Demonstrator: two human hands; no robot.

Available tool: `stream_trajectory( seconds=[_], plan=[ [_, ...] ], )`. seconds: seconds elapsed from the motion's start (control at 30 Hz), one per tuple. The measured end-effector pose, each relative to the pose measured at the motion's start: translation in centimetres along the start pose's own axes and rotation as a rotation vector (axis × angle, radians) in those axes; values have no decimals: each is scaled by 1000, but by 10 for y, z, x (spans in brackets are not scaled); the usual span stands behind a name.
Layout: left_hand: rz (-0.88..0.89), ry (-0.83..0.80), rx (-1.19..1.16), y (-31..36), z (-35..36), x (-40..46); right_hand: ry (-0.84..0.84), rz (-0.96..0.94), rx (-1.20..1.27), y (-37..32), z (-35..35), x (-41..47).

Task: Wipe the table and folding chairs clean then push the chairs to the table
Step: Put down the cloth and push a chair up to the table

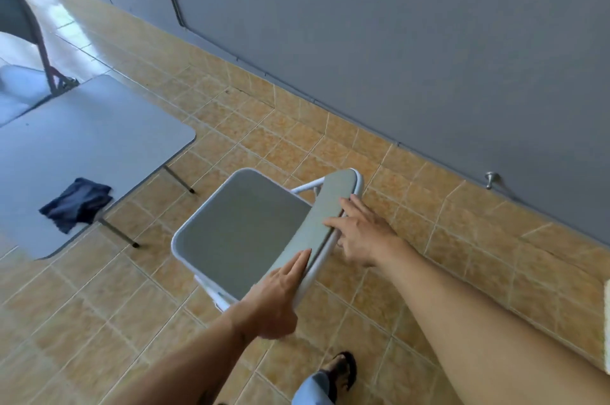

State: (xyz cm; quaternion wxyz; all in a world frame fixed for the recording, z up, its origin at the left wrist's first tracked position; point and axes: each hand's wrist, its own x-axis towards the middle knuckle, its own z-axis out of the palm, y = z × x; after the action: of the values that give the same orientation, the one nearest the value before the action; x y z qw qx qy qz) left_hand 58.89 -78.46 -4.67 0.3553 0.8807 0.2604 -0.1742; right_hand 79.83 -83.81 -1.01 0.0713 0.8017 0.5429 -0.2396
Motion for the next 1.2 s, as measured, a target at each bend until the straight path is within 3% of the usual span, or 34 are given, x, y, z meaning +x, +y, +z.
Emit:
stream_trajectory(
  seconds=[0.47, 0.67, 1.2],
  plan=[
    [-169, 115, -12, -92, -34, -96, 116, -24, 93, -104, 42, 7],
    [-185, 188, -69, -96, -44, -84, 119, -54, 6, -106, 21, 31],
    [-490, 276, -154, -174, -107, -57, 80, -283, -10, -184, -23, 160]
  ],
)
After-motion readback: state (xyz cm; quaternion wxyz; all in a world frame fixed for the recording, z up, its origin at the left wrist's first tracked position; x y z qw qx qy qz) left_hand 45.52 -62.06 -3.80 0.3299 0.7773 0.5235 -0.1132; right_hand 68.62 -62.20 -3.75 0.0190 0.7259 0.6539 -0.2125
